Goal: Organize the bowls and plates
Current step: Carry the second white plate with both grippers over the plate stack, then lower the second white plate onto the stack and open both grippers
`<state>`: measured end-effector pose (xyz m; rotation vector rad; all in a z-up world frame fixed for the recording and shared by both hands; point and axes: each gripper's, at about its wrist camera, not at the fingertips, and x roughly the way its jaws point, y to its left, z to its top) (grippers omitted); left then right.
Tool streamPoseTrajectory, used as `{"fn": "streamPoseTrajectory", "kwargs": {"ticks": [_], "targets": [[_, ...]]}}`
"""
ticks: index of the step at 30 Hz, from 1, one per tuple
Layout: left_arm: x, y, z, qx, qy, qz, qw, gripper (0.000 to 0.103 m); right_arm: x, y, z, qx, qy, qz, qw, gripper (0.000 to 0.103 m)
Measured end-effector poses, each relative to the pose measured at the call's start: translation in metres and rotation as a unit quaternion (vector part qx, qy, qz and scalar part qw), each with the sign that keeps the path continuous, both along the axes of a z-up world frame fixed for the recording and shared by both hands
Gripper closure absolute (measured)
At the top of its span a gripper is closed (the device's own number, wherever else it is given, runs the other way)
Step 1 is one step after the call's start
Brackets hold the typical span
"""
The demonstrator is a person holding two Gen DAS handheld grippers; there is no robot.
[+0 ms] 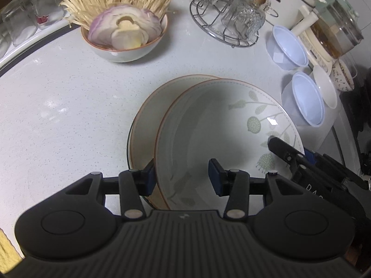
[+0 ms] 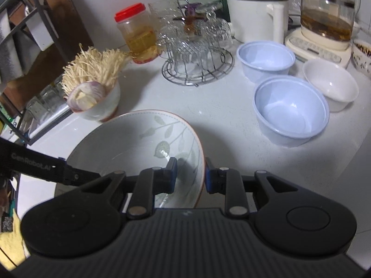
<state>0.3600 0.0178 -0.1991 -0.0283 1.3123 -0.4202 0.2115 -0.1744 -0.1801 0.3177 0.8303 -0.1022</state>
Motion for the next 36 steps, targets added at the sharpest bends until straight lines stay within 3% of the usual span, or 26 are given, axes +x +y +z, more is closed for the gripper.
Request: {"fn": "streamPoseTrajectory", "kwargs": {"ticks": [14,20,29,36], "targets": [[0.006,-0.004,-0.014,0.015,0.02,0.04,0.9989,0.05,0.009,0.001,-0.009,-0.009,0.002,0.03,0.999,0.076],[0.01,0.003,-0.012,0.002,0.027,0.057,0.998,0.048,0.016,0.001,-0.012,-0.009,0.009,0.046,0.999,0.076],[0.012,0.03,-0.006,-0.051,0.052,0.111,0.9912,0.048,0.026,0.009,-0.019,-0.018,0.021,0.071,0.997,0.077],[0.006,0.042,0.007,-0.054,0.049,0.12,0.9901,0.048,0.029,0.014,-0.02,-0.036,0.023,0.092,0.995,0.076]]}}
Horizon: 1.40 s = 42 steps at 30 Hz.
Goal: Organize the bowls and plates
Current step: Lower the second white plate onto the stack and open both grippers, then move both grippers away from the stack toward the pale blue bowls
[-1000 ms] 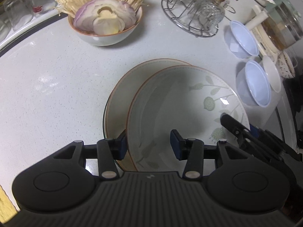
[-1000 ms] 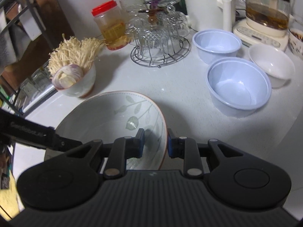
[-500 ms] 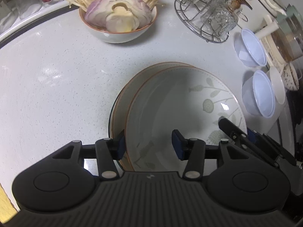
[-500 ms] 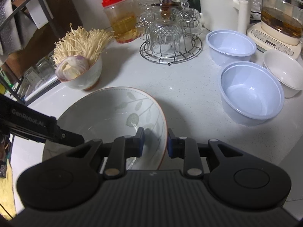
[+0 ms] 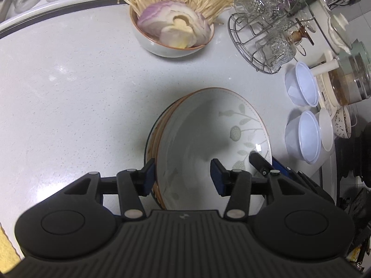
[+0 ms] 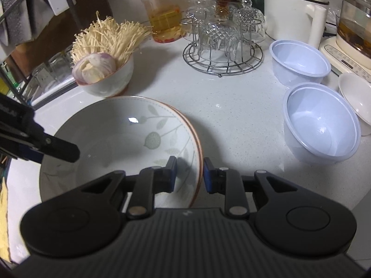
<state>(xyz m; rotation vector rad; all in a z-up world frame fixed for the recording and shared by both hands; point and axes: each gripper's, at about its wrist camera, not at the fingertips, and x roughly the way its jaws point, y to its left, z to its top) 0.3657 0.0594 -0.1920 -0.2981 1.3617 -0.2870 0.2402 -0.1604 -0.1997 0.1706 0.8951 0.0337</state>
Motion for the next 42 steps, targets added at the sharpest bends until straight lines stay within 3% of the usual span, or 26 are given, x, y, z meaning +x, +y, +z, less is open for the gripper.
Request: {"fn": "streamPoseTrajectory", "kwargs": {"ticks": [4,16,28,34,42], "targets": [[-0.009,0.007,-0.001,0.004,0.011,-0.012,0.9999,0.048,0.0,0.001,0.001,-0.002,-0.001,0.006,1.0,0.075],[-0.044,0.032,0.027,-0.004,-0.06,0.002,0.9982,0.048,-0.004,0.004,0.011,-0.015,0.001,0.006,1.0,0.076],[-0.076,0.036,0.094,0.006,-0.187,-0.013,0.9823,0.048,-0.038,0.013,0.085,-0.006,-0.081,-0.038,0.996,0.077],[-0.102,0.039,0.122,0.007,-0.229,-0.032,0.9729,0.048,-0.066,0.025,0.127,0.004,-0.121,-0.047,0.992,0.076],[-0.131,0.053,0.136,0.0,-0.252,-0.044,0.9668,0.048,-0.1,0.044,0.154,0.026,-0.139,-0.061,0.988,0.076]]}}
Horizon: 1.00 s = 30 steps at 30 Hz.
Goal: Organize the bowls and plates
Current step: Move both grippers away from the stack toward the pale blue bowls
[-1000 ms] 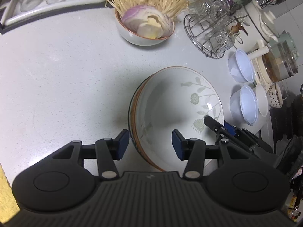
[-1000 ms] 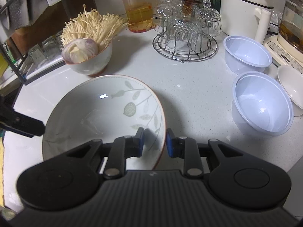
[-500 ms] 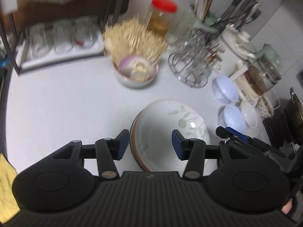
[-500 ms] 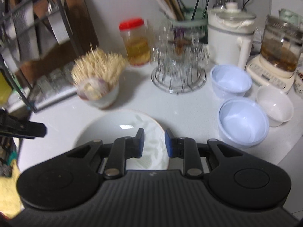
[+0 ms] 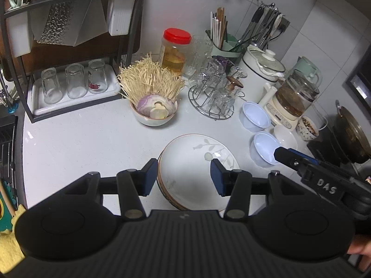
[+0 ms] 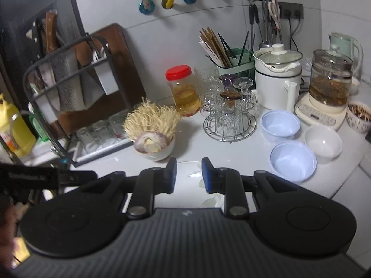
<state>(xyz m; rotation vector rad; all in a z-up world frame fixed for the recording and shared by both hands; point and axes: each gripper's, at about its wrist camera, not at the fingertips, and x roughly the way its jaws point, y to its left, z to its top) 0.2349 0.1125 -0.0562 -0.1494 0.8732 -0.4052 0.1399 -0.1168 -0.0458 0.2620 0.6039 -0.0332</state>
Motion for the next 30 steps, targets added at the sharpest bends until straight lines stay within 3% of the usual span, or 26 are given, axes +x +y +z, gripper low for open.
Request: {"fn": "streamPoseTrajectory", "kwargs": {"ticks": [10,12,21,29,30], "targets": [[-0.009,-0.013,0.004,-0.007,-0.009,-0.008,0.9999,0.048,-0.019,-0.005,0.011,0.013,-0.016,-0.008,1.0,0.076],[-0.005,-0.023,0.001,-0.029,-0.005,-0.014,0.9995,0.048,-0.018,-0.016,0.006,0.011,-0.021,-0.011,1.0,0.076],[0.033,-0.118,-0.028,-0.029,0.009,-0.027,0.9992,0.048,-0.007,-0.1,-0.019,0.013,-0.004,-0.037,0.999,0.075],[0.063,-0.204,-0.071,-0.024,0.066,-0.04,0.9967,0.048,0.009,-0.179,-0.056,0.027,0.046,-0.067,0.996,0.074],[0.067,-0.212,-0.075,-0.026,0.073,-0.044,0.996,0.046,0.012,-0.187,-0.06,0.033,0.055,-0.068,0.996,0.068]]}}
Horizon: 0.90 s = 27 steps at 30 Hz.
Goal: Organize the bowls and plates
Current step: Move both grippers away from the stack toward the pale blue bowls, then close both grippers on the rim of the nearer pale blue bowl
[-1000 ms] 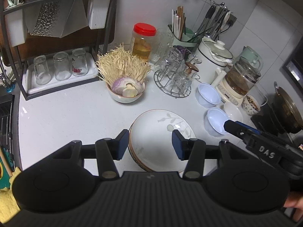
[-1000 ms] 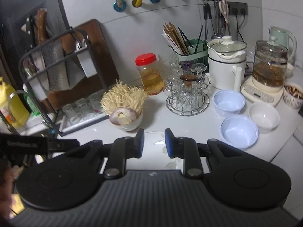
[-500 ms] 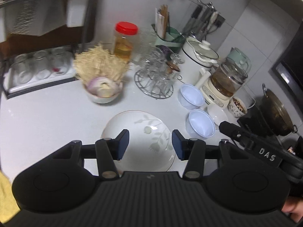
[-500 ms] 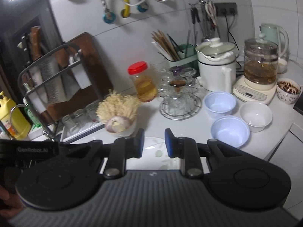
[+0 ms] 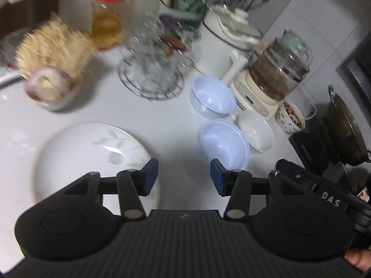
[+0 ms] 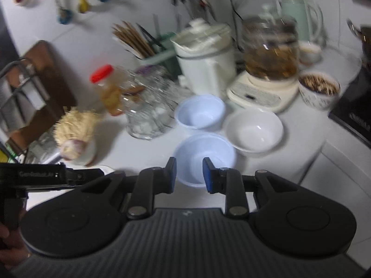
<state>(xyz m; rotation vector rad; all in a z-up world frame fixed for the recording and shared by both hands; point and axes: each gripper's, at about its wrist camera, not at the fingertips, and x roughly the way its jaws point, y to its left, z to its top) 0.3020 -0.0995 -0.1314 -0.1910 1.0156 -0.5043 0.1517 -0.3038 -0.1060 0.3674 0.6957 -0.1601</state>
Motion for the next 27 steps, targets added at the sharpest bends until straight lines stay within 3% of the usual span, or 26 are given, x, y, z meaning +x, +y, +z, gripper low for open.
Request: {"fn": "streamPoseTrajectory", "kwargs": {"ticks": [3,11,13,17,19,24,27], "targets": [[0.013,-0.023,-0.013,0.011,0.016,-0.004,0.9998,0.042,0.004,-0.02,-0.012,0.019,0.009,-0.006,1.0,0.041],[0.048,-0.063,-0.044,0.006,0.044,0.007,0.999,0.042,0.032,-0.059,-0.046,0.064,0.042,-0.008,0.997,0.042],[0.054,-0.069,-0.051,0.003,0.049,0.009,0.9988,0.042,0.041,-0.066,-0.056,0.078,0.055,-0.001,0.995,0.044],[0.064,-0.08,-0.065,-0.002,0.062,0.011,0.998,0.045,0.059,-0.071,-0.076,0.099,0.074,0.015,0.992,0.06],[0.067,-0.083,-0.072,0.0,0.066,0.012,0.9977,0.052,0.065,-0.072,-0.086,0.109,0.085,0.023,0.99,0.069],[0.078,-0.089,-0.087,0.0,0.087,0.01,0.9962,0.07,0.075,-0.071,-0.095,0.111,0.09,0.039,0.989,0.076],[0.083,-0.09,-0.088,-0.003,0.088,0.007,0.9961,0.073,0.08,-0.071,-0.097,0.115,0.093,0.045,0.988,0.08]]}}
